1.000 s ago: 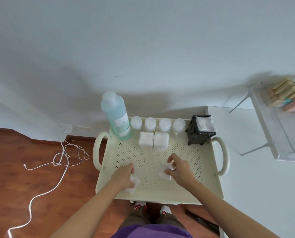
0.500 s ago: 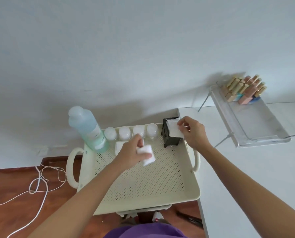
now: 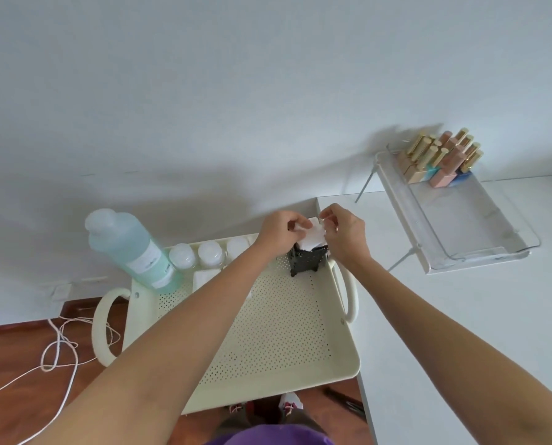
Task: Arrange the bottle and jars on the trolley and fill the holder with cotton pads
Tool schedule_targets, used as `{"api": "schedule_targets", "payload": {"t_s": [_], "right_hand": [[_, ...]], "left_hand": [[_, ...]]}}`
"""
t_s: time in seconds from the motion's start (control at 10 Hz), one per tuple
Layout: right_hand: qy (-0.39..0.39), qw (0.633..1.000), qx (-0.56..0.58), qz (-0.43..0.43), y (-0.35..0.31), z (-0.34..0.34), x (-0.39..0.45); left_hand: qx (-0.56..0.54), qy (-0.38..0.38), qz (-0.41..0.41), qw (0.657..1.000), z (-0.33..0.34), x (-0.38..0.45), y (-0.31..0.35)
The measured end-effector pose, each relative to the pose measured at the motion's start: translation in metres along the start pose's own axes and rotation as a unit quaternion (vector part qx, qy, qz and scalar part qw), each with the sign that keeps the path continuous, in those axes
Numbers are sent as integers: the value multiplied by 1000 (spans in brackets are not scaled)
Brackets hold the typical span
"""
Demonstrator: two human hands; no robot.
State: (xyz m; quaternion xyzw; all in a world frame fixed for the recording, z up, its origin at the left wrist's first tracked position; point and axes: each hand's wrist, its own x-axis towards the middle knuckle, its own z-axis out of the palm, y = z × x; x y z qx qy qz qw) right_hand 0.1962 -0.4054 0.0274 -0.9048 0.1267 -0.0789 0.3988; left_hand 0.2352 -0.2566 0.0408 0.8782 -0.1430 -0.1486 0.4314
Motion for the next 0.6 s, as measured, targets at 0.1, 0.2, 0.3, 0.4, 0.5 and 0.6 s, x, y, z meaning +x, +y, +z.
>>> {"api": "schedule_targets", "payload": {"t_s": [0.1,0.2,0.3,0.4,0.5,0.6], "right_hand": [[-33,999,-23,-14,7,-2,-6],[-82,994,-72,-19,11,-1,-8],[-88,991,-102,-9,11,3,-7],[-81,988,-134,-14,7,9,-5],[-94,980,-173,-18,1,12,-2],[-35,982,-182,-31,0,14,-7]], "left_hand": [[71,15,18,997,10,5,-5],[132,50,24,990,18,9,-11],[188,71,21,980,21,12,-13],[236,77,5,969,25,14,-10],[230,81,0,970,25,12,-8],[153,137,39,978,23,-1,-15]]}}
